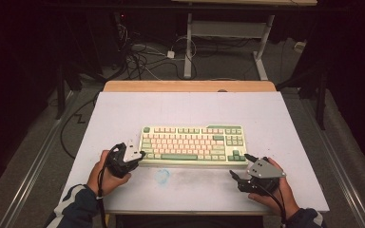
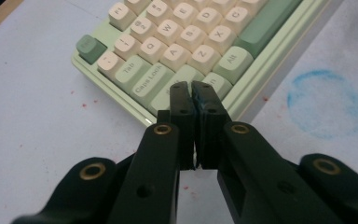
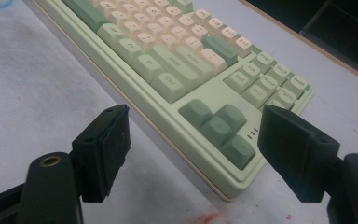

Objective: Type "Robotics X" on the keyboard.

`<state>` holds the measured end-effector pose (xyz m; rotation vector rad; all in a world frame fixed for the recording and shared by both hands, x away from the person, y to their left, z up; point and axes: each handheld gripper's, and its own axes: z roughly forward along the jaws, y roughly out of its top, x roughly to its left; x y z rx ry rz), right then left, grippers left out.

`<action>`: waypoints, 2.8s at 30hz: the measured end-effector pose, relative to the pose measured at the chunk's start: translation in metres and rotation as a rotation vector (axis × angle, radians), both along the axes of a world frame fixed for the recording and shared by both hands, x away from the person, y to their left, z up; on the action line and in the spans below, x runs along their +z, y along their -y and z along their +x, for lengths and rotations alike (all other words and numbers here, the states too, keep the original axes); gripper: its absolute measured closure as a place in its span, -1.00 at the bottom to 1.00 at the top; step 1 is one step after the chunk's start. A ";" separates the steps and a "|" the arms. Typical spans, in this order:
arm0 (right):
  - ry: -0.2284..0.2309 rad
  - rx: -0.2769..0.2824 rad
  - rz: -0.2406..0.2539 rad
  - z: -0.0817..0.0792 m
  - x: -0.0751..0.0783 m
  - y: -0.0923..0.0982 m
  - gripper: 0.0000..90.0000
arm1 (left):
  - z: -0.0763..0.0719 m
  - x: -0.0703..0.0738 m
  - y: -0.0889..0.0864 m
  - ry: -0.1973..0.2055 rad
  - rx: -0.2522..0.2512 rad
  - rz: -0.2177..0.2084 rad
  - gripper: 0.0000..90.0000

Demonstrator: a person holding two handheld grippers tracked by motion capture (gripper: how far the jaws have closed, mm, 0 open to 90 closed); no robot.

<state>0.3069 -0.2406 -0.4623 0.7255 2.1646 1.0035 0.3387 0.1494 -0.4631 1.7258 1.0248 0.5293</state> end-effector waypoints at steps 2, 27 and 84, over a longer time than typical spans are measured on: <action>-0.001 0.002 -0.002 0.000 0.000 0.000 -0.42 | 0.002 0.001 0.000 0.002 0.003 -0.003 0.89; -0.019 0.011 -0.026 0.002 -0.005 -0.005 -0.42 | 0.038 0.006 0.024 -0.036 -0.019 -0.016 0.88; -0.019 -0.001 -0.027 0.003 -0.004 -0.002 -0.41 | 0.040 0.019 0.048 0.082 -0.052 -0.083 -0.16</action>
